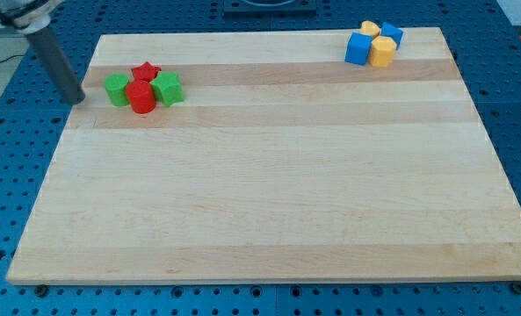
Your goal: Move the green star to the top right of the green circle
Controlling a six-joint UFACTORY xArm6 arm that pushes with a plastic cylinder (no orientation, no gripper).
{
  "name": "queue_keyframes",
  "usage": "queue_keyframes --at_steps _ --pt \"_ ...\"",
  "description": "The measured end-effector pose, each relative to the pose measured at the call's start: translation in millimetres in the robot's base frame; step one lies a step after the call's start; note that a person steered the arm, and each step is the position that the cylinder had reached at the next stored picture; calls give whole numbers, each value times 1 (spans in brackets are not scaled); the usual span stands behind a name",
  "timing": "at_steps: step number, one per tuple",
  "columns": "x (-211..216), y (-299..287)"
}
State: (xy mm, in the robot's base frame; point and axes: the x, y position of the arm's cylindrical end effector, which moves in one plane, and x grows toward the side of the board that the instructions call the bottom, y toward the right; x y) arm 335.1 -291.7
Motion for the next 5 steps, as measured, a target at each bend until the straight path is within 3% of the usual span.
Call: queue_keyframes --at_steps 3,4,5 --pt "-16 177" --pt "-16 150" --pt "-16 67"
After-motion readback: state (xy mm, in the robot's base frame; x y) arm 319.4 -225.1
